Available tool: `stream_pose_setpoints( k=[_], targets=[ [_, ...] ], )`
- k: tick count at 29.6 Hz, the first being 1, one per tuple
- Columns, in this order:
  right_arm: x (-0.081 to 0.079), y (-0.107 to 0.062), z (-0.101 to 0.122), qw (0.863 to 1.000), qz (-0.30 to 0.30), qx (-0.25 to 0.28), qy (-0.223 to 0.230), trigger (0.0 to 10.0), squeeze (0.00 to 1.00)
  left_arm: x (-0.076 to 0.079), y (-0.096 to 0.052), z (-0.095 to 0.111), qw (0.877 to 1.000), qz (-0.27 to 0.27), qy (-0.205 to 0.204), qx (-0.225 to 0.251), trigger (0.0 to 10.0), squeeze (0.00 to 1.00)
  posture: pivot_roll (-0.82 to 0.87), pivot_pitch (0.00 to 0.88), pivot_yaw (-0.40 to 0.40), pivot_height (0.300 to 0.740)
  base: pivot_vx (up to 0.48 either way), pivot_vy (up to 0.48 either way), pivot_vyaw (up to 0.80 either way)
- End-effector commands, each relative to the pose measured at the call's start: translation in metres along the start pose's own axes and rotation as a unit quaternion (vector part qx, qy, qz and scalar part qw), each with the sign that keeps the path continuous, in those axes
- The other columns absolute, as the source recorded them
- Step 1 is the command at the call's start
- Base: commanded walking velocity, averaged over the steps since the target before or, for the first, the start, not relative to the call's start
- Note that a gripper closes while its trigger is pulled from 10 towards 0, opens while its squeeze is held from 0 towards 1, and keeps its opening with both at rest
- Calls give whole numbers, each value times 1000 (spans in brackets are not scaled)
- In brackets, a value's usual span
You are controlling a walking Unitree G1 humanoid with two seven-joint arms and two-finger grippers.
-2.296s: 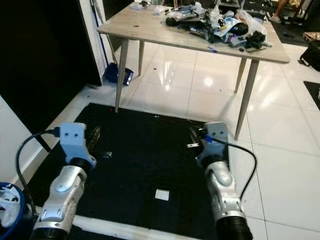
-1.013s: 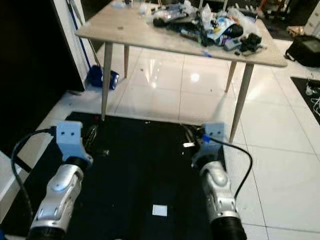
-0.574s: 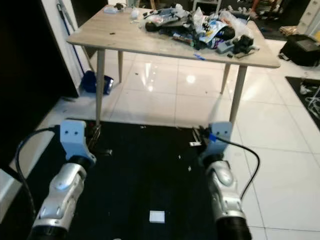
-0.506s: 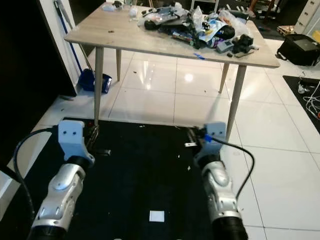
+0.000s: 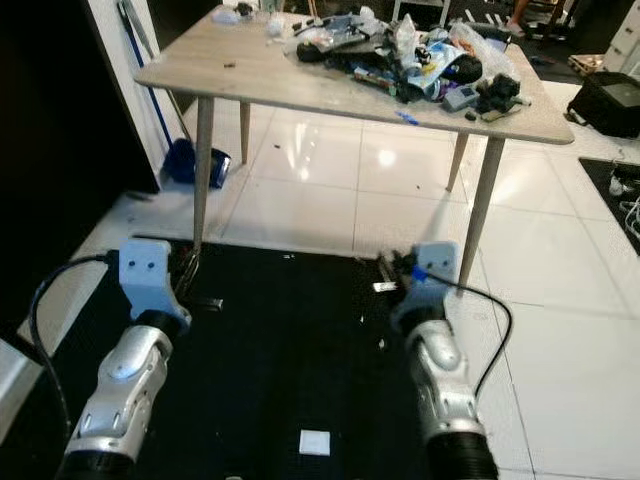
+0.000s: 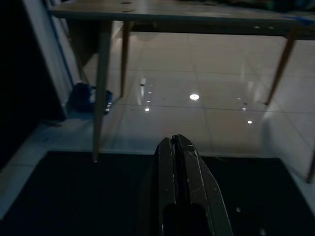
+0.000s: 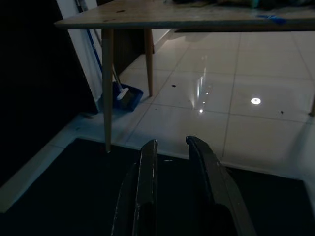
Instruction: Picking trash to rubbish bin
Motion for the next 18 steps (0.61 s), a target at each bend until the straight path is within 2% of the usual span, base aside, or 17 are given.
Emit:
stream_pose_setpoints(
  k=[1, 18],
  targets=[
    [9, -4, -5, 1000, -11, -11, -3, 10000, 0, 4, -2, -6, 1000, -7, 3, -10, 10000, 0, 7, 114, -33, 740, 262, 0, -563],
    [9, -5, -4, 1000, -9, -8, -8, 10000, 0, 6, -1, -6, 1000, -12, 4, -10, 10000, 0, 1, 103, -34, 740, 266, 0, 0]
  ],
)
Point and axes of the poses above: a point about 5 cm out from each wrist's last joint towards the gripper, its own y axis pointing out of the wrist towards the gripper, its own z axis along the axis of the wrist's last joint, x = y × z, the point moved 6 cm from there along y, pointing out of the wrist towards the gripper, and after that the axes turned 10 degrees about y, right-handed, at the moved point
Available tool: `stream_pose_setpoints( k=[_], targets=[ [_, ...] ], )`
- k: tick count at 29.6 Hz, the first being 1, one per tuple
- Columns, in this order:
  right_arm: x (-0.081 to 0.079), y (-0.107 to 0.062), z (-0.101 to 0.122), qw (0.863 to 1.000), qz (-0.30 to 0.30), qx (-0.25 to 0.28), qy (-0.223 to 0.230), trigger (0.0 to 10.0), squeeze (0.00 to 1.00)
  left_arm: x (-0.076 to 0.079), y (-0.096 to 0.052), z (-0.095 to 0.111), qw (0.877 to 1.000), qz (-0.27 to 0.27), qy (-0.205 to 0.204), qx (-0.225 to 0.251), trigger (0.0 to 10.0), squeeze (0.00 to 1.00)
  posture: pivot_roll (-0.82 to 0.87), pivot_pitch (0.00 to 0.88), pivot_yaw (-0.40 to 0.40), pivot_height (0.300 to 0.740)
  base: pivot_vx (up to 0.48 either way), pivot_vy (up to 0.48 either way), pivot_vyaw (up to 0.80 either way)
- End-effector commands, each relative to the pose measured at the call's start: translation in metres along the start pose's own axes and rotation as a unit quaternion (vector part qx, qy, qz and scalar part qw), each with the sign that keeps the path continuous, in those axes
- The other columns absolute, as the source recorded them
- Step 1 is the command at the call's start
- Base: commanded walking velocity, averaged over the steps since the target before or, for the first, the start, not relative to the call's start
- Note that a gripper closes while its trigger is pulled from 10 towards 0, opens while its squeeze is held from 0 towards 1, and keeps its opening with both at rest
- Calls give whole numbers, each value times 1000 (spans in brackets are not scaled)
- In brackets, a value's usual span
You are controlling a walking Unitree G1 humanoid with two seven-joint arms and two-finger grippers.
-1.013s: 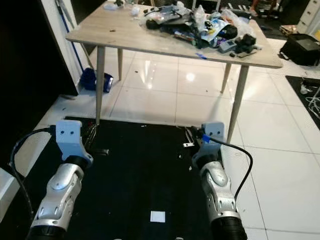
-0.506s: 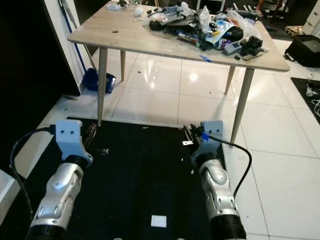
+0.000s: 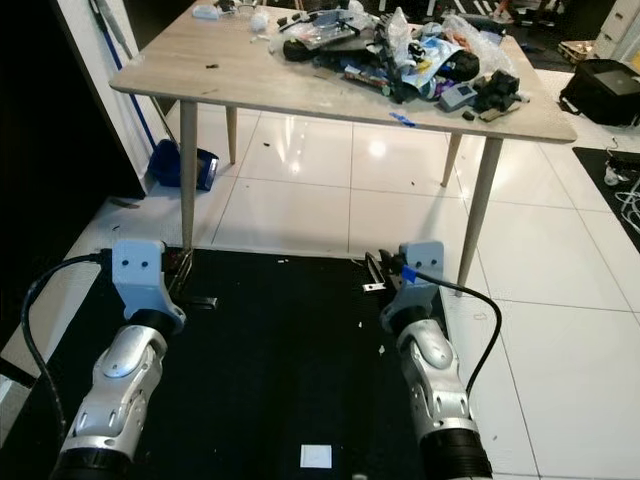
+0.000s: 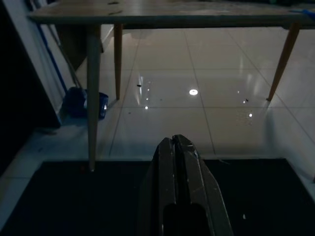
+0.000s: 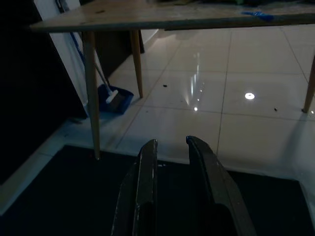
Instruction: Picking trash to rubbish bin
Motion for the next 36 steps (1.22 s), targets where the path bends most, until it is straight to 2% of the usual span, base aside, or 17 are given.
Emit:
stream_pose_setpoints(
  k=[1, 36],
  targets=[
    [4, -3, -2, 1000, -5, -3, -3, 10000, 0, 4, -2, -5, 1000, -8, 3, -8, 10000, 0, 1, 103, -34, 740, 266, 0, 0],
    [5, -3, -1, 1000, -8, -2, -1, 10000, 0, 5, -2, -4, 1000, -5, 1, -8, 10000, 0, 6, 122, -34, 740, 267, 0, -51]
  ],
)
Point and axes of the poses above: a point about 5 cm out from each wrist's last joint towards the gripper, its own y axis pointing out of the wrist towards the gripper, its own z axis along the axis of the wrist's last joint, x = y × z, the point moved 6 cm from there along y, pointing out of the wrist towards the gripper, and after that the axes turned 10 degrees about y, right-handed, at the moved point
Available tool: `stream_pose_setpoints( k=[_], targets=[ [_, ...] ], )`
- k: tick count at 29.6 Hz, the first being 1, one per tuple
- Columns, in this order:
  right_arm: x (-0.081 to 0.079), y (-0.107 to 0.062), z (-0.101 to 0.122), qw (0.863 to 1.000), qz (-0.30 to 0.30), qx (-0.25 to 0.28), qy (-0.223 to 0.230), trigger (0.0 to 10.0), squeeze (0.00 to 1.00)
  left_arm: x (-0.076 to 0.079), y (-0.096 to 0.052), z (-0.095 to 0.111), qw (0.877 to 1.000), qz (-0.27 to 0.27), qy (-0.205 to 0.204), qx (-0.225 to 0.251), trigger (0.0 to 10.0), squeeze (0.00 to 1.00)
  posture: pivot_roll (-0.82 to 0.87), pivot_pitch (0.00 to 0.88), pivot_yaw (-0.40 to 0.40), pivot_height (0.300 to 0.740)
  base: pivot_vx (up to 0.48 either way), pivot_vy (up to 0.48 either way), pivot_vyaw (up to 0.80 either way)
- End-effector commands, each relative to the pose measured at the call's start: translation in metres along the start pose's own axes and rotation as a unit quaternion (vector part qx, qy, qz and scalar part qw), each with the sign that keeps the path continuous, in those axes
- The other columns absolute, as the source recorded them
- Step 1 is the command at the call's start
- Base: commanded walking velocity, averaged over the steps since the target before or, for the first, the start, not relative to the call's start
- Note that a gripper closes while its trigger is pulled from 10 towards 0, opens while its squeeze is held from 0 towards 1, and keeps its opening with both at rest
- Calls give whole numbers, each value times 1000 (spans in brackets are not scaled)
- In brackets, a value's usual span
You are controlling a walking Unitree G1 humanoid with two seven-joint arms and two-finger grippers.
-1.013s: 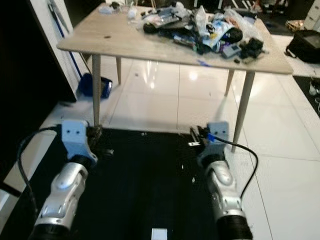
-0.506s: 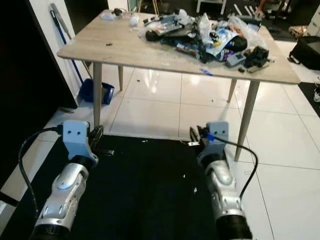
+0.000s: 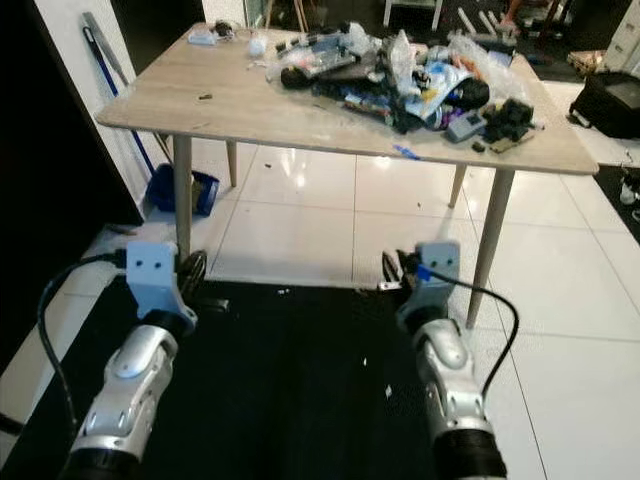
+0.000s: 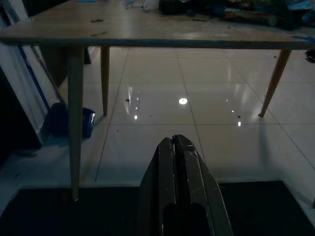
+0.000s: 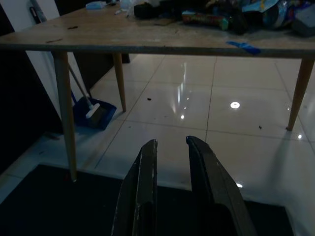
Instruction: Picking trash to rubbish bin
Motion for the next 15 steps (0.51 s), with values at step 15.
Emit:
stream_pose_setpoints(
  k=[15],
  targets=[
    [4, -2, 1, 1000, -8, 2, 1, 10000, 0, 0, -2, -4, 1000, -2, 6, -9, 10000, 0, 0, 137, -36, 740, 265, 0, 0]
  ],
)
Point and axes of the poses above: a point about 5 cm out from each wrist's last joint towards the gripper, its own y axis pointing out of the wrist towards the gripper, its own z axis along the axis of the wrist's last joint, x = y × z, the point moved 6 cm from there along y, pointing out of the wrist towards the gripper, and after that the axes turned 10 degrees about y, right-handed, at the moved point
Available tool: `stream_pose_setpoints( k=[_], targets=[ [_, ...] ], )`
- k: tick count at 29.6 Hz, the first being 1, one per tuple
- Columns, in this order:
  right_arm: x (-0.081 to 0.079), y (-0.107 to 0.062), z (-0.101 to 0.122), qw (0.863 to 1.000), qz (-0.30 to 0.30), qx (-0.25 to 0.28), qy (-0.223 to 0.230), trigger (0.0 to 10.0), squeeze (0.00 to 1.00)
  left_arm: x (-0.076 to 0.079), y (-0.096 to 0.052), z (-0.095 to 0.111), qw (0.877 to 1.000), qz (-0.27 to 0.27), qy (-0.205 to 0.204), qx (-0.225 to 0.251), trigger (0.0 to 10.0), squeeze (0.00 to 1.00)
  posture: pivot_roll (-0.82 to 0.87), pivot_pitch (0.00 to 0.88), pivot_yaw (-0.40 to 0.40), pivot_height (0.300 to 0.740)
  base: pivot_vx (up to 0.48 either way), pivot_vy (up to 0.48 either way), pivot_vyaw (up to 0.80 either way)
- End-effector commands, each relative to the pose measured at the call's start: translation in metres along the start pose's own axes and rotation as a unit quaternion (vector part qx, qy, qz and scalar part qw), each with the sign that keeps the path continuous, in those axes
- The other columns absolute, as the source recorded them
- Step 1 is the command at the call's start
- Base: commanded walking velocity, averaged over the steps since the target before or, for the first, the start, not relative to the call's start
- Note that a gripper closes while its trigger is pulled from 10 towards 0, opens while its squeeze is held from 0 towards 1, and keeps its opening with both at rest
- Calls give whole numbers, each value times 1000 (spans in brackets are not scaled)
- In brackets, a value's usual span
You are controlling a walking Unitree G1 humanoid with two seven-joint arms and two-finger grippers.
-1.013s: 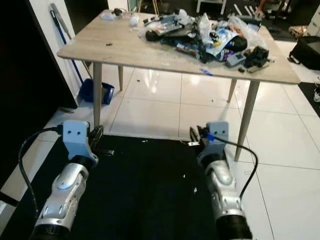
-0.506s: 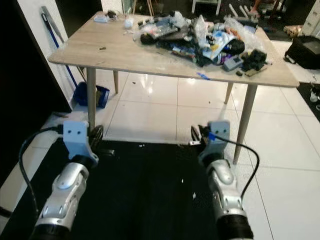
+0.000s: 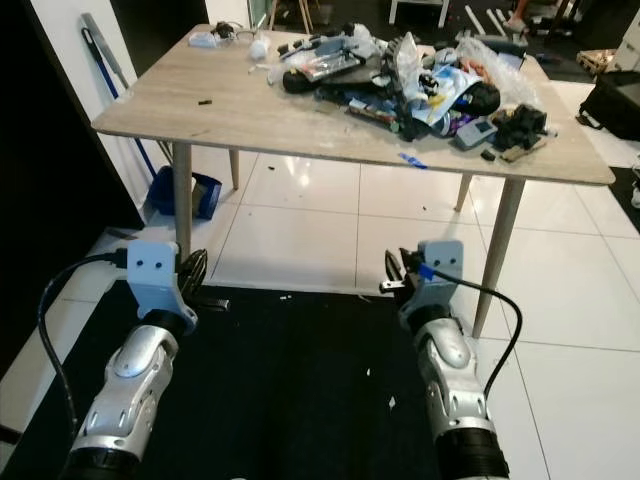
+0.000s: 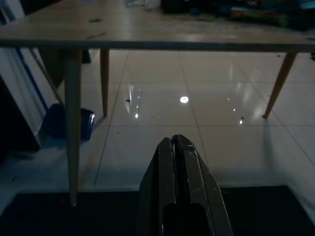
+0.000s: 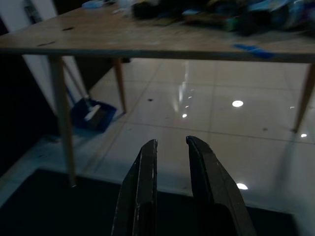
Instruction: Picking trash to rubbish bin
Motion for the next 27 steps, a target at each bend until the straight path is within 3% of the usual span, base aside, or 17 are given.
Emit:
stream_pose_setpoints(
  k=[1, 15, 27],
  targets=[
    [3, -2, 0, 1000, -7, 1, 1, 10000, 0, -2, -3, -5, 1000, 1, 5, -10, 10000, 0, -3, 136, -37, 740, 266, 0, 0],
    [7, 3, 16, 1000, -9, 24, -16, 10000, 0, -2, 1, 6, 1000, -2, 7, 5, 10000, 0, -5, 136, -39, 740, 265, 0, 0],
    [14, 10, 48, 997, -16, 69, -34, 10000, 0, 0, 8, 20, 1000, -2, 10, 24, 10000, 0, -13, 122, -43, 740, 266, 0, 0]
  ],
)
Point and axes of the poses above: a point about 5 cm out from each wrist's last joint towards the gripper, its own y axis pointing out of the wrist towards the gripper, its own z axis along the axis of the wrist's last joint, x = y × z, the point moved 6 cm from there along y, pointing out of the wrist towards the gripper, and after that the axes turned 10 degrees about y, right-handed, at the moved point
